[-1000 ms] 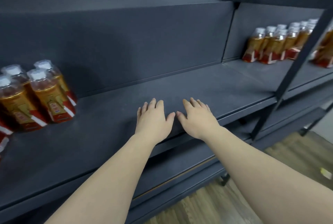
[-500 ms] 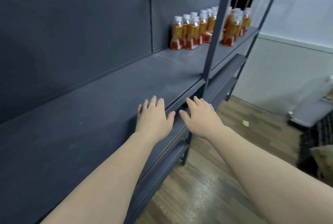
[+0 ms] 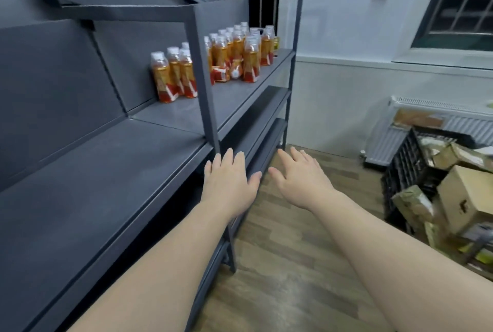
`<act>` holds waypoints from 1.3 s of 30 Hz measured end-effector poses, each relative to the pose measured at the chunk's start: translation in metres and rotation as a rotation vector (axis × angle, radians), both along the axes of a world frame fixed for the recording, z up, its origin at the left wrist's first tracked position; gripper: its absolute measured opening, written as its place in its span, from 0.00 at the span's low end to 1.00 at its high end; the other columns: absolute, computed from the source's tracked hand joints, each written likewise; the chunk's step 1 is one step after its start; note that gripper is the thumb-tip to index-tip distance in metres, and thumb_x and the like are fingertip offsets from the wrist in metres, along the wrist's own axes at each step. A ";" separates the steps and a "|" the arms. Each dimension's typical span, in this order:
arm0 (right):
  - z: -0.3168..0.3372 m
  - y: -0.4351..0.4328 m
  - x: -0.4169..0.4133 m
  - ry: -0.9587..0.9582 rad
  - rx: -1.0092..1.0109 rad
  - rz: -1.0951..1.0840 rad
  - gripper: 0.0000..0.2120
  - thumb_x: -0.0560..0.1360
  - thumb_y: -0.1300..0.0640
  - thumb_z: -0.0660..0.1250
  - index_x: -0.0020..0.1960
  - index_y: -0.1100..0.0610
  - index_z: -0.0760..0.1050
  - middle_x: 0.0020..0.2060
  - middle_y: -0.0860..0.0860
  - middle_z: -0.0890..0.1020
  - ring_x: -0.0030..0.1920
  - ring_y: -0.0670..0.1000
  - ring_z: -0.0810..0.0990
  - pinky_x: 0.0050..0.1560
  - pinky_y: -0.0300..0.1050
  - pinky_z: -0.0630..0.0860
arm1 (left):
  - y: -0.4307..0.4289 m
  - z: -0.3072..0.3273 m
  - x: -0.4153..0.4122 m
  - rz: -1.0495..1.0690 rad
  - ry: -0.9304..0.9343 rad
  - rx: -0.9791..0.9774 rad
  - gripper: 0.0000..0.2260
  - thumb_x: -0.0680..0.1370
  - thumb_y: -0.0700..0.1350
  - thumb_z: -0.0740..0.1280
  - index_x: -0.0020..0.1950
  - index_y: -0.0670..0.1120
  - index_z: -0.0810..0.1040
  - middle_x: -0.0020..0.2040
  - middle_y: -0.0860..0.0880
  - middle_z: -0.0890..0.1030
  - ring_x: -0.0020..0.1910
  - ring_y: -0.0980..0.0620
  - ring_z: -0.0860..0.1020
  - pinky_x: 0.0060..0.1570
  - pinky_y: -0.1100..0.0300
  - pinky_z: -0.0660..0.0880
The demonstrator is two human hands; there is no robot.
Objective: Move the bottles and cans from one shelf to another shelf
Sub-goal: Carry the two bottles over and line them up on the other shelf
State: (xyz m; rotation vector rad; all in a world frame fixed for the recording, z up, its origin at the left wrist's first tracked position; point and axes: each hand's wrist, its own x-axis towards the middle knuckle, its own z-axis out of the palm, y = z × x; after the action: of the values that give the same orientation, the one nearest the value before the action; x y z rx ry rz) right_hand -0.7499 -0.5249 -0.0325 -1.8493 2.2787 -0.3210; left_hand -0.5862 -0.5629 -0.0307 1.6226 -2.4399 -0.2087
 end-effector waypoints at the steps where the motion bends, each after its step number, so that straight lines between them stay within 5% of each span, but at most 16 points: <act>1: 0.001 -0.001 -0.013 -0.006 0.001 -0.008 0.30 0.83 0.39 0.49 0.81 0.51 0.51 0.81 0.56 0.53 0.80 0.58 0.49 0.79 0.58 0.49 | -0.004 0.000 -0.013 -0.008 -0.009 -0.006 0.28 0.83 0.60 0.54 0.78 0.45 0.60 0.80 0.43 0.59 0.79 0.40 0.56 0.77 0.42 0.52; 9: -0.006 -0.019 -0.094 -0.050 0.021 -0.063 0.30 0.83 0.40 0.49 0.81 0.51 0.51 0.81 0.55 0.52 0.80 0.58 0.49 0.79 0.59 0.48 | -0.029 -0.002 -0.095 -0.062 -0.041 0.011 0.28 0.83 0.60 0.54 0.77 0.45 0.60 0.80 0.43 0.58 0.78 0.40 0.56 0.77 0.42 0.52; 15: -0.017 -0.054 -0.134 -0.064 0.054 -0.095 0.30 0.83 0.40 0.49 0.81 0.50 0.51 0.81 0.55 0.52 0.80 0.57 0.49 0.79 0.58 0.48 | -0.072 -0.014 -0.138 -0.098 -0.082 0.012 0.23 0.82 0.60 0.54 0.69 0.46 0.66 0.75 0.43 0.66 0.72 0.39 0.64 0.71 0.43 0.61; 31: -0.015 -0.229 -0.185 0.006 0.038 -0.063 0.29 0.83 0.39 0.49 0.81 0.50 0.53 0.80 0.55 0.55 0.80 0.59 0.52 0.78 0.57 0.52 | -0.246 -0.011 -0.184 -0.042 0.009 0.095 0.30 0.83 0.60 0.53 0.80 0.46 0.54 0.82 0.44 0.53 0.80 0.42 0.50 0.78 0.43 0.47; 39: -0.015 -0.321 -0.205 -0.002 0.023 0.067 0.30 0.83 0.40 0.49 0.81 0.51 0.52 0.80 0.56 0.55 0.80 0.59 0.52 0.78 0.58 0.51 | -0.314 -0.010 -0.198 0.072 0.016 0.070 0.28 0.83 0.59 0.55 0.78 0.45 0.59 0.81 0.43 0.56 0.80 0.40 0.52 0.78 0.43 0.48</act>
State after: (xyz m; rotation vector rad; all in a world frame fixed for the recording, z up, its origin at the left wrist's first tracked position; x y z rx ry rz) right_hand -0.9549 -0.8455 -0.0477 -1.9081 2.2031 -0.2850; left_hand -0.7837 -0.8769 -0.0408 1.7271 -2.3827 -0.2982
